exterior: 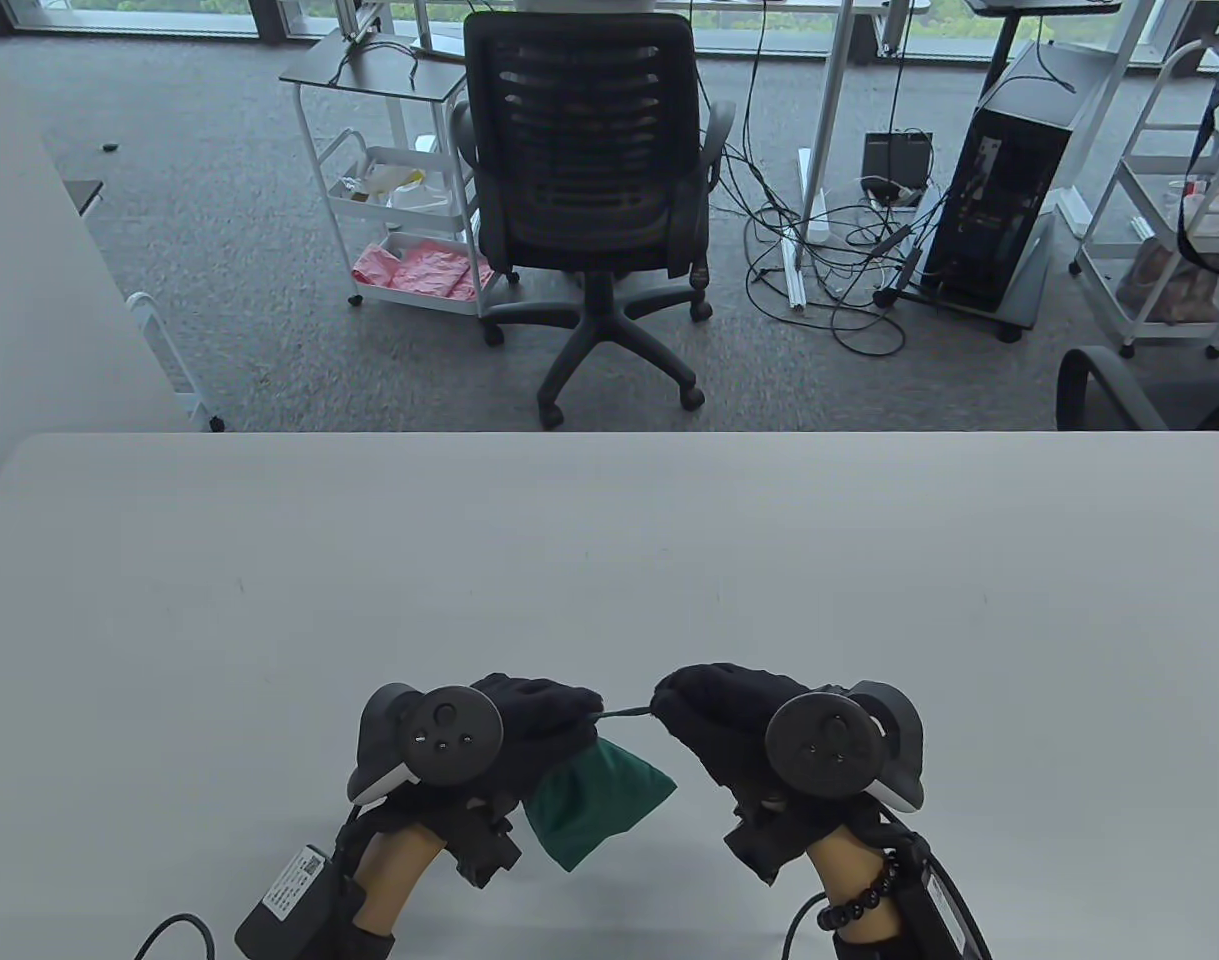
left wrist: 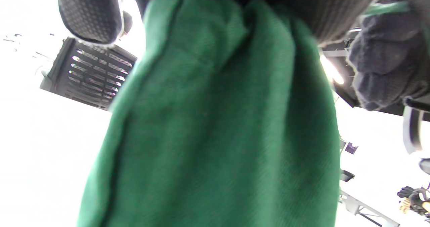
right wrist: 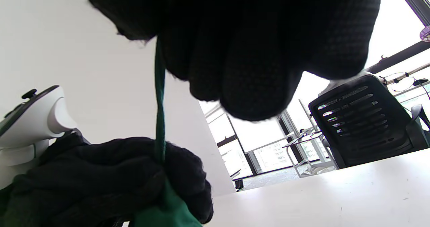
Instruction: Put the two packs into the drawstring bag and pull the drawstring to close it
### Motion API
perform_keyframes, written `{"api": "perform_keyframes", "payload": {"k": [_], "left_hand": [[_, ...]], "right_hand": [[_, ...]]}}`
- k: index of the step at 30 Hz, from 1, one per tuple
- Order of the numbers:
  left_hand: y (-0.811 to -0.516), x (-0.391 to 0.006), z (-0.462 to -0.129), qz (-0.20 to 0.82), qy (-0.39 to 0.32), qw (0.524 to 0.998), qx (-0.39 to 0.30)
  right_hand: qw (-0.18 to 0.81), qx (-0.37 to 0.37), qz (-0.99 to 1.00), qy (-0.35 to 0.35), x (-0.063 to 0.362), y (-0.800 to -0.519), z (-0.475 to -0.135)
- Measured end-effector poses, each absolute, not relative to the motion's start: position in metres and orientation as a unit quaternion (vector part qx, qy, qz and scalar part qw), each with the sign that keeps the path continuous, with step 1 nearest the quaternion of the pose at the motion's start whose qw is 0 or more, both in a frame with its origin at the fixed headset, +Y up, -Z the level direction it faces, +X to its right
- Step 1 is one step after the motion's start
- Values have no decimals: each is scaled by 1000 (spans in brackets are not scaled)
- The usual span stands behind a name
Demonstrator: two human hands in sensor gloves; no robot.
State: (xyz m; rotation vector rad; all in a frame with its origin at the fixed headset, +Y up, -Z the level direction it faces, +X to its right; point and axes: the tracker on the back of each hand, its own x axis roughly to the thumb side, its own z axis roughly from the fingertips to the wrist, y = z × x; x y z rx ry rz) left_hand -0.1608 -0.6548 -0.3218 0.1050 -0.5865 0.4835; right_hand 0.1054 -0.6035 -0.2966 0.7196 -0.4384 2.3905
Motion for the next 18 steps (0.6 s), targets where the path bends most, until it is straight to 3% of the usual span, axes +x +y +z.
{"api": "perform_keyframes", "payload": {"k": [18], "left_hand": [[-655,-180,-333,237,-251,936,62]], "right_hand": [[322,257,894,-178,112,-603,-299]]}}
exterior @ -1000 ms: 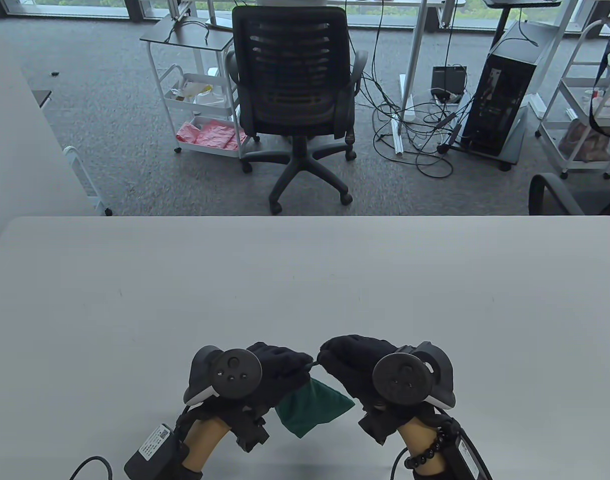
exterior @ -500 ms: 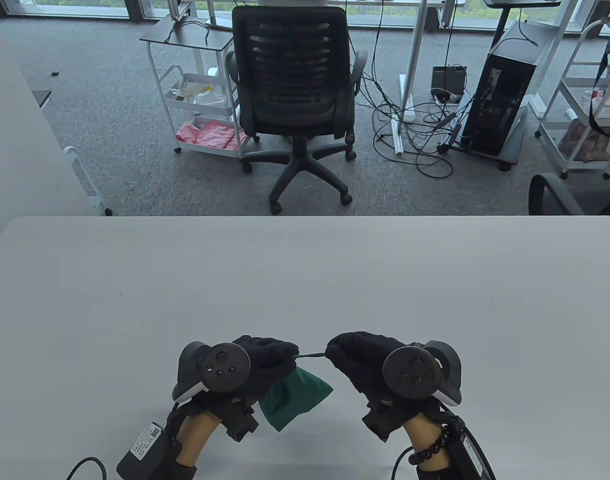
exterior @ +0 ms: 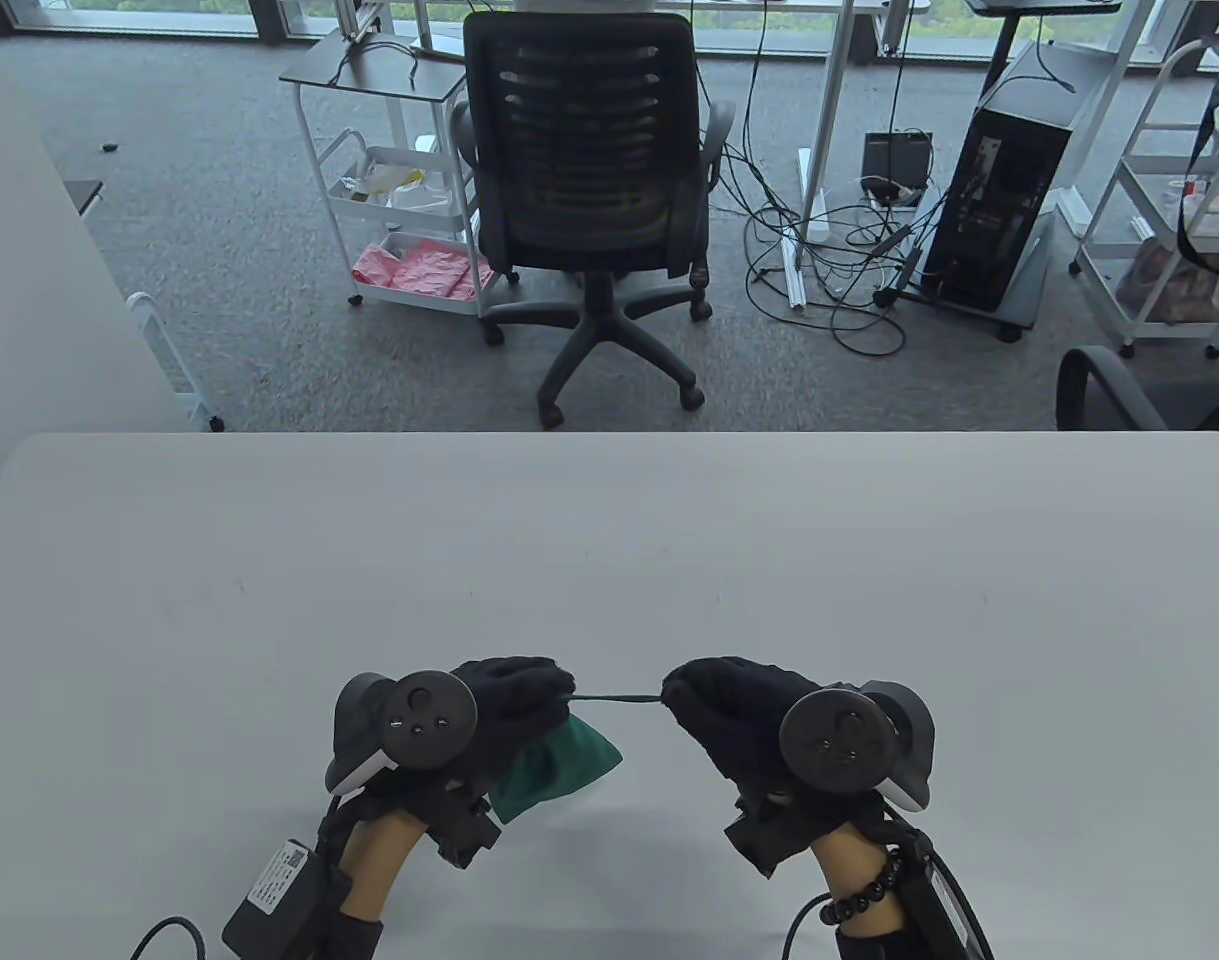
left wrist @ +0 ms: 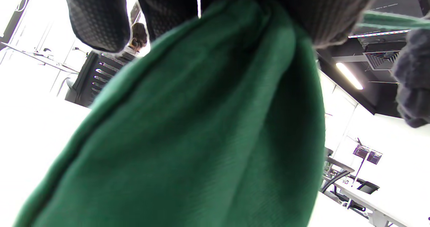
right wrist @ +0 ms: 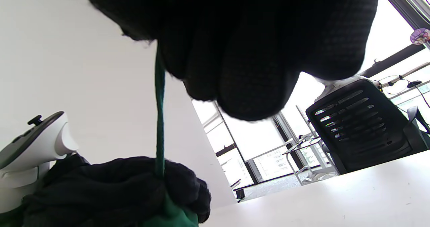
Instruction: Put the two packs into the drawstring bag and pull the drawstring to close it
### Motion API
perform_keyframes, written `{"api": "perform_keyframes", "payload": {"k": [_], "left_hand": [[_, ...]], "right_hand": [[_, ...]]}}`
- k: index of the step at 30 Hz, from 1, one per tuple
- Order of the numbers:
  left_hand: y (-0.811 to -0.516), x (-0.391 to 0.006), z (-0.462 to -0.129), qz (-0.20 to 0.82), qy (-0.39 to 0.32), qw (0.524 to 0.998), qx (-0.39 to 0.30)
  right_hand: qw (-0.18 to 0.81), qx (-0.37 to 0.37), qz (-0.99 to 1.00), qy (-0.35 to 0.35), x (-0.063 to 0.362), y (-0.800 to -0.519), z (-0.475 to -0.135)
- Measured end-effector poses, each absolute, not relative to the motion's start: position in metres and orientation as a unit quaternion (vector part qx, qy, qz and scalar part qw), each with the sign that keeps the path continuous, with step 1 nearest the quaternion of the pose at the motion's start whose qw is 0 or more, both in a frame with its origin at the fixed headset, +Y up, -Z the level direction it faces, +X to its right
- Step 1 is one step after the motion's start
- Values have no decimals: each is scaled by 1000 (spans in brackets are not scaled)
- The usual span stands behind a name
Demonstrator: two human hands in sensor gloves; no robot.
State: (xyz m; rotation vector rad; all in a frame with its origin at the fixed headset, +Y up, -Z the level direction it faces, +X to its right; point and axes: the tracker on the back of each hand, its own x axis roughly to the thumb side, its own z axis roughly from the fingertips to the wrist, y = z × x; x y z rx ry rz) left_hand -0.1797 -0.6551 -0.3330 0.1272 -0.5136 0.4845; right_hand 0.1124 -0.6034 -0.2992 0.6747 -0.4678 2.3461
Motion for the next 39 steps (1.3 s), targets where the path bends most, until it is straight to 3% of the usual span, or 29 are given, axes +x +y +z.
{"api": "perform_keyframes", "payload": {"k": [18,25,33,39], "left_hand": [[-657,-181,-336,226,-249,939,76],[-653,-185,-330,221,-239,938,121],[-653,-190,-330,220,-215,943,127],[-652,-194,-331,216,-205,946,130]], "right_hand": [[355,246,879,-203,122,-598,-297],[339,244,897,-146,126,-608,-307],[320,238,914,-76,124,-627,-318],[275,202,936,-87,130,-636,-324]]}}
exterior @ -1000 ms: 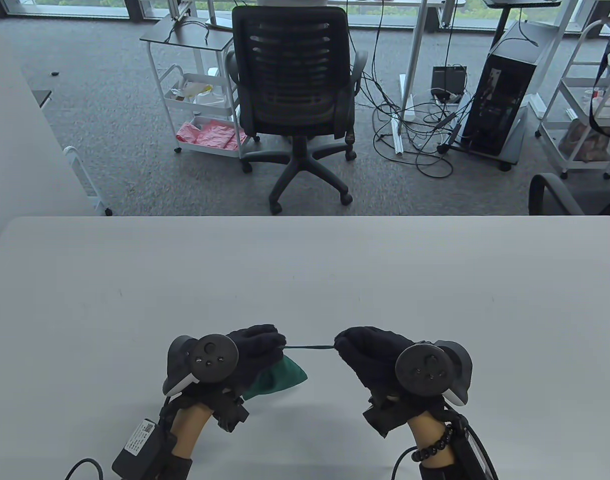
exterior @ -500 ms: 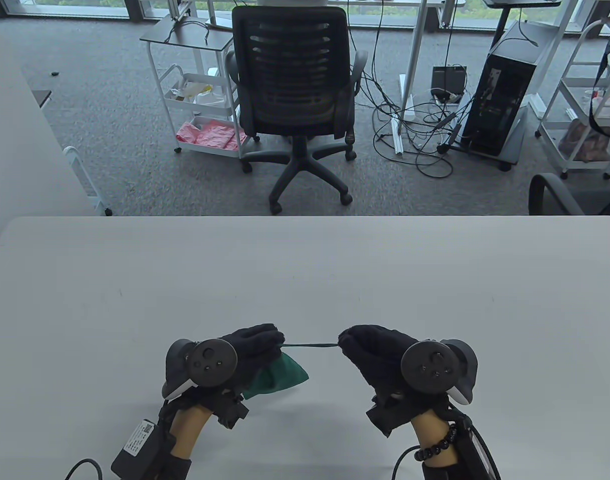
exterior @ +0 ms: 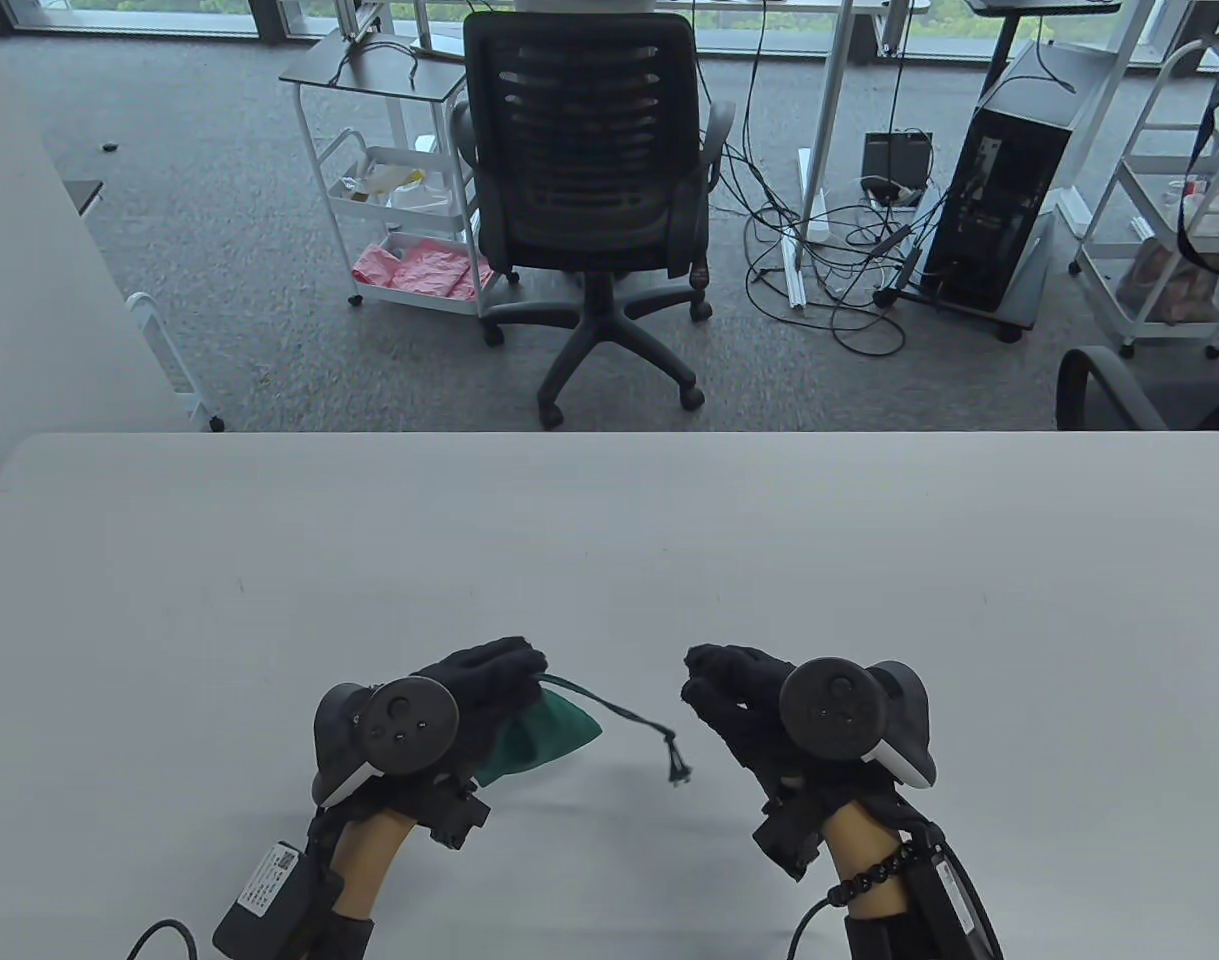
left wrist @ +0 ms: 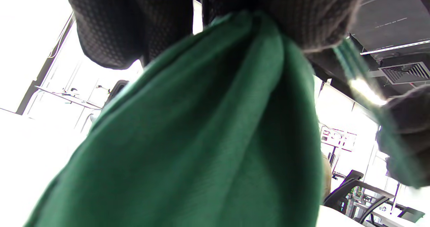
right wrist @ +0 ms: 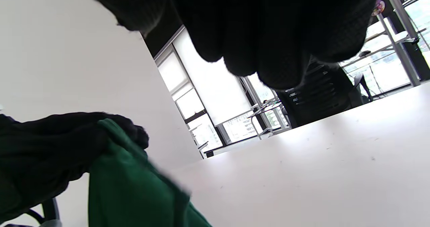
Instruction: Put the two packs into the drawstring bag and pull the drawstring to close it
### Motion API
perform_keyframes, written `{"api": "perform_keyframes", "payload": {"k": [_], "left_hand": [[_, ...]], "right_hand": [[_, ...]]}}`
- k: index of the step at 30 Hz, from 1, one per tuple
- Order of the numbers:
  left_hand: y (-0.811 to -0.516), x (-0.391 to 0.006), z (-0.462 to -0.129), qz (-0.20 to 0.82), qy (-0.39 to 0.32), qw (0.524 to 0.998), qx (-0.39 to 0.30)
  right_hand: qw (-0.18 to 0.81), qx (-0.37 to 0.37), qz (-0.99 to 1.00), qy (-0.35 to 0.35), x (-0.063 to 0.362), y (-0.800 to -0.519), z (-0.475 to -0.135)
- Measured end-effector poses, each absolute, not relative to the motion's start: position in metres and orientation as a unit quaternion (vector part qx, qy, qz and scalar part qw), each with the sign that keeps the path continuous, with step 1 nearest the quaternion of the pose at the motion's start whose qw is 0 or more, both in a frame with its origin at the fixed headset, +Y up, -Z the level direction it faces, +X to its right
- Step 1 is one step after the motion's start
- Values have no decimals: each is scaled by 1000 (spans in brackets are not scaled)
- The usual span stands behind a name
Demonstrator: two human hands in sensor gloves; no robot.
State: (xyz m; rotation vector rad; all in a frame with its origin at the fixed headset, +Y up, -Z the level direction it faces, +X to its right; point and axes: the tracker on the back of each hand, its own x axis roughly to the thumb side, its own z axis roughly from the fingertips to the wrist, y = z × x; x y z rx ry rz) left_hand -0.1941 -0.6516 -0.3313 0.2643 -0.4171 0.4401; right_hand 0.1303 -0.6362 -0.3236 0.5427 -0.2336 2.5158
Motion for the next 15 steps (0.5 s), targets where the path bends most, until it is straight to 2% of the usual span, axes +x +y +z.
{"api": "perform_keyframes", "payload": {"k": [5,10,15], "left_hand": [[-652,-194,-333,201,-203,949,132],[-652,-191,-337,180,-203,953,137],[-651,-181,-347,141,-214,954,153]], "right_hand": [[206,176,960,-75,136,-644,-329],[174,158,972,-29,140,-657,-336],[161,142,977,-18,144,-661,-339]]}}
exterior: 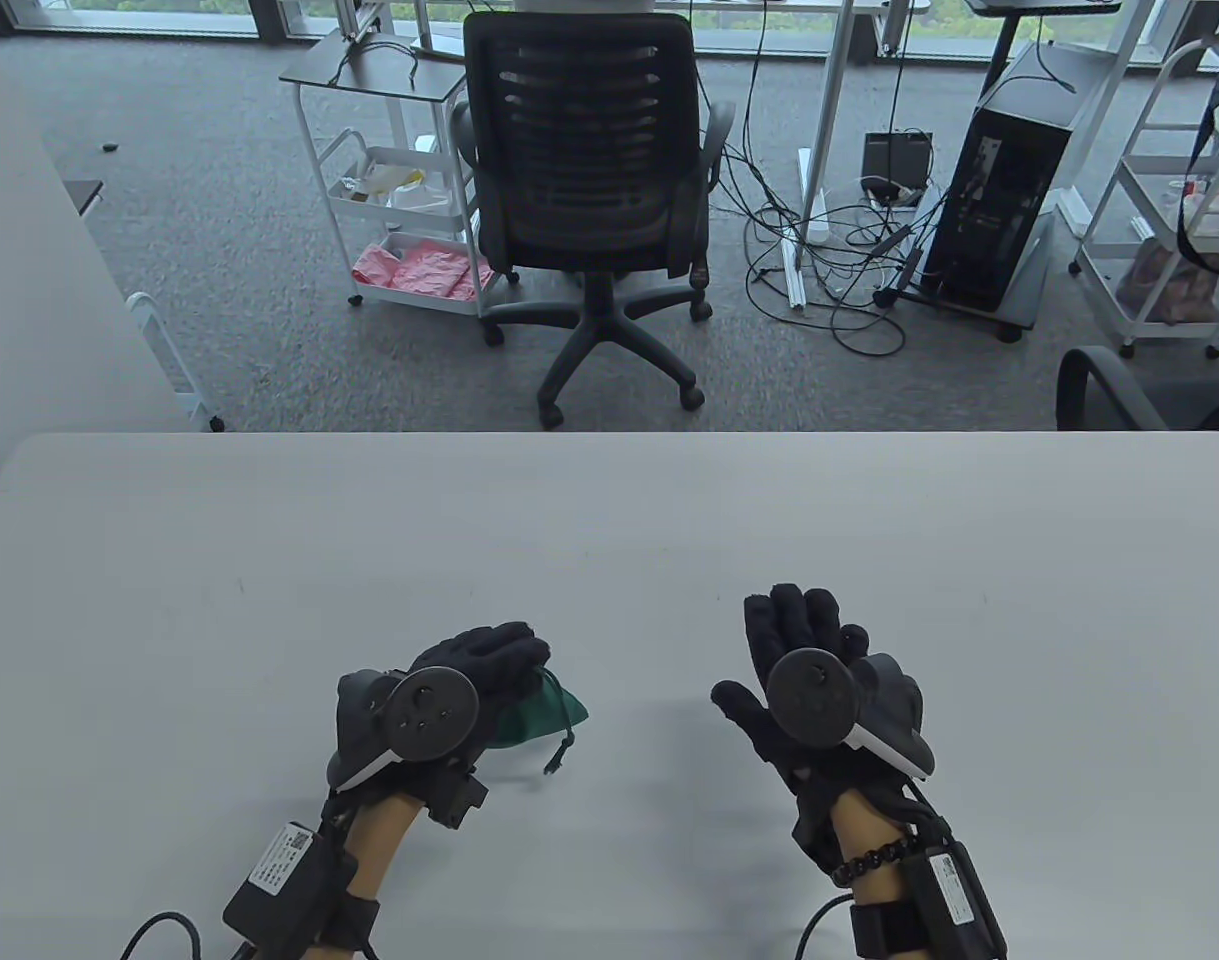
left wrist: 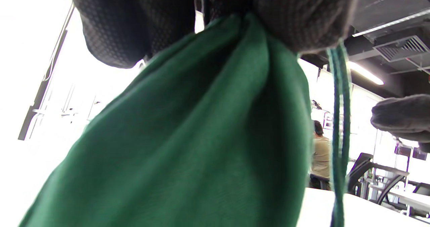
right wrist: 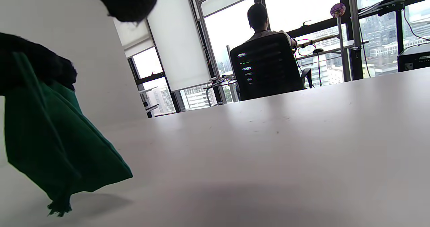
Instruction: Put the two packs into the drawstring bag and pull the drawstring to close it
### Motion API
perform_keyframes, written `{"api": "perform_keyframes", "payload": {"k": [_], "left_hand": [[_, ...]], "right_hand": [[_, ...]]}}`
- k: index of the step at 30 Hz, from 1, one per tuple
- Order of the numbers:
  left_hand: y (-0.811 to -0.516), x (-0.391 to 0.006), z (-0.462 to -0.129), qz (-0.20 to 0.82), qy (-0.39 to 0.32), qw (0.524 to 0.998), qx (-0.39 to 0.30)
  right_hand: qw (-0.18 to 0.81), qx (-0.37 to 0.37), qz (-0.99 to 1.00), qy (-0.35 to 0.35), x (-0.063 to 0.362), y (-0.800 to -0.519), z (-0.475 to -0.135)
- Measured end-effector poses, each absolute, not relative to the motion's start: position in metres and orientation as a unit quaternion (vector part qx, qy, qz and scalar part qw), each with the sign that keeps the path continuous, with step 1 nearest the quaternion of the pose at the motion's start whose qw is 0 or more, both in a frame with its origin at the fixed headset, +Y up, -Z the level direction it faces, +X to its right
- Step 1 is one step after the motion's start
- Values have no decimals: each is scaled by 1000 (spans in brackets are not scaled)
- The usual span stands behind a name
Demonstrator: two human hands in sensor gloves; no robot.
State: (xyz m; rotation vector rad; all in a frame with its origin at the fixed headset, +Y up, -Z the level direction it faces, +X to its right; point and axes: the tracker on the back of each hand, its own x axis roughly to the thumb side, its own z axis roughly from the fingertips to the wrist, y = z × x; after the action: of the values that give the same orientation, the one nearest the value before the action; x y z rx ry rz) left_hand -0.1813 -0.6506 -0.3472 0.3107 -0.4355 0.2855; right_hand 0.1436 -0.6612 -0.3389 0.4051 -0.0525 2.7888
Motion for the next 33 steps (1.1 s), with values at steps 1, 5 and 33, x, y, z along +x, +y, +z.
{"api": "perform_keyframes", "payload": {"k": [1,5,33], "left_hand": [[-650,-178,-351,122,-218,955,159],[-650,-166,-367,74,-227,955,177],[-717,-124,-337,-83,-383,918,66]], "right_hand": [[163,139,977,-20,145,-661,-339],[166,132,977,-24,149,-662,-340],[184,135,973,-23,147,-663,-340]]}}
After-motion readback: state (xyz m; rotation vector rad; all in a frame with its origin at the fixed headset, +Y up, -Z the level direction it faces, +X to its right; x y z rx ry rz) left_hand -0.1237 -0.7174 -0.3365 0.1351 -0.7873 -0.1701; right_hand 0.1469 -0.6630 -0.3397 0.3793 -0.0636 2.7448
